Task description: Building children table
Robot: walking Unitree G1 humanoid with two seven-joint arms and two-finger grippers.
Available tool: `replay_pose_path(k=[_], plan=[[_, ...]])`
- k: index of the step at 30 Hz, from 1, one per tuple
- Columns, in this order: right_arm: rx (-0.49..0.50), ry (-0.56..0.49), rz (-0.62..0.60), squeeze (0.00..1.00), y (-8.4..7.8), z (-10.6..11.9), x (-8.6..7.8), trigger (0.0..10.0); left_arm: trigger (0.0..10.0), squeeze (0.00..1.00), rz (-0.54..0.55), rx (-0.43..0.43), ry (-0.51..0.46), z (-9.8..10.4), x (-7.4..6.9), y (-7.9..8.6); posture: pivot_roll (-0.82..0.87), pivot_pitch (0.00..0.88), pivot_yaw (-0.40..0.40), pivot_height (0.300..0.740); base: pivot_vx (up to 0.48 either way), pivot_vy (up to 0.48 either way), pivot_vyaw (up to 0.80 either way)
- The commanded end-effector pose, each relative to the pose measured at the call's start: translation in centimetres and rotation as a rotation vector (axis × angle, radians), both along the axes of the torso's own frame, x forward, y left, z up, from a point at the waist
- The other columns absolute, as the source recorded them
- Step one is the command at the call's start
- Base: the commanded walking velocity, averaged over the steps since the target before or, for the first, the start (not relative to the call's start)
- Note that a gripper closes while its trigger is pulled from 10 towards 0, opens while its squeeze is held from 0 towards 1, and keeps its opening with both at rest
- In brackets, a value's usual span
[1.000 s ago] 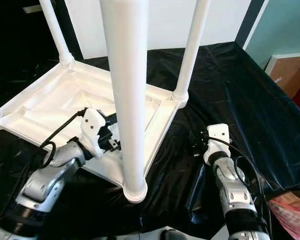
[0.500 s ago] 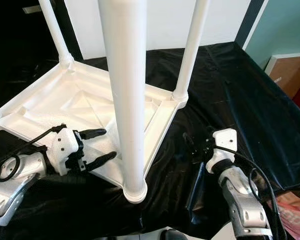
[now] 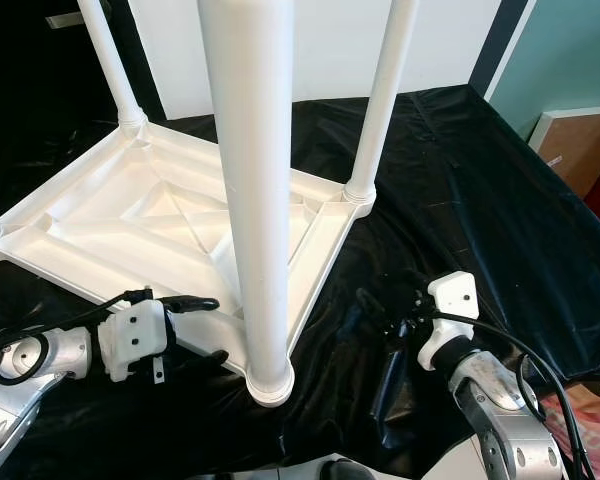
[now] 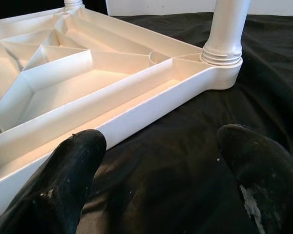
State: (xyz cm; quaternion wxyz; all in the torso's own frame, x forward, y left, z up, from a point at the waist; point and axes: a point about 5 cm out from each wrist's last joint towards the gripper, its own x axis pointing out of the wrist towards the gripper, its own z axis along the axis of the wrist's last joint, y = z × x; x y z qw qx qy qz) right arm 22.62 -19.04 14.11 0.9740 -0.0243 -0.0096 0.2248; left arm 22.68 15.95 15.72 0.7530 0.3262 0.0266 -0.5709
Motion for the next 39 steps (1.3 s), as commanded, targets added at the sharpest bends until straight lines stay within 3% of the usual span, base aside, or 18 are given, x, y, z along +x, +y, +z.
replay_pose_path(k=[1, 10, 12, 16, 21, 26, 35, 39], plan=[[0.004, 0.025, 0.008, 0.00, 0.0, -0.2, -0.5, 10.0, 10.0, 0.00, -0.021, 0.009, 0.020, 0.0, -0.4, 0.1, -0.06, 0.097, -0.011, 0.740, 0.000, 0.000, 0.00], [0.016, 0.047, 0.035, 0.00, 0.6, -0.1, -1.3, 10.0, 10.0, 0.00, -0.082, 0.063, 0.065, -1.1, -1.1, 0.0, -0.08, 0.116, 0.011, 0.740, 0.000, 0.000, 0.00], [0.025, 0.048, 0.023, 0.00, 0.8, 0.0, -1.5, 10.0, 10.0, 0.00, -0.073, 0.117, 0.090, -2.0, -0.8, 0.0, -0.09, 0.118, 0.016, 0.740, 0.000, 0.000, 0.00], [0.027, 0.048, 0.021, 0.00, 0.9, 0.0, -1.6, 10.0, 10.0, 0.00, -0.062, 0.136, 0.091, -2.3, -0.5, 0.1, -0.09, 0.118, 0.023, 0.740, 0.000, 0.000, 0.00], [0.036, 0.040, 0.018, 0.00, 1.3, 0.2, -1.4, 10.0, 10.0, 0.00, 0.007, 0.183, 0.127, -3.2, 1.1, 0.1, -0.09, 0.117, 0.031, 0.740, 0.000, 0.000, 0.00], [0.037, 0.029, 0.016, 0.00, 1.4, 0.5, -0.9, 10.0, 10.0, 0.00, 0.113, 0.203, 0.064, -3.6, 3.8, -0.2, -0.10, 0.119, 0.036, 0.740, 0.000, 0.000, 0.00], [0.047, 0.015, 0.022, 0.00, 1.5, 0.9, -0.5, 10.0, 10.0, 0.00, 0.198, 0.126, 0.044, -2.9, 6.9, -2.0, -0.09, 0.115, 0.037, 0.740, 0.000, 0.000, 0.00], [0.042, 0.017, 0.053, 0.00, 0.9, 1.0, -0.5, 10.0, 10.0, 0.00, 0.240, 0.114, 0.011, -2.7, 9.1, -3.3, -0.10, 0.111, 0.041, 0.740, 0.000, 0.000, 0.00]])
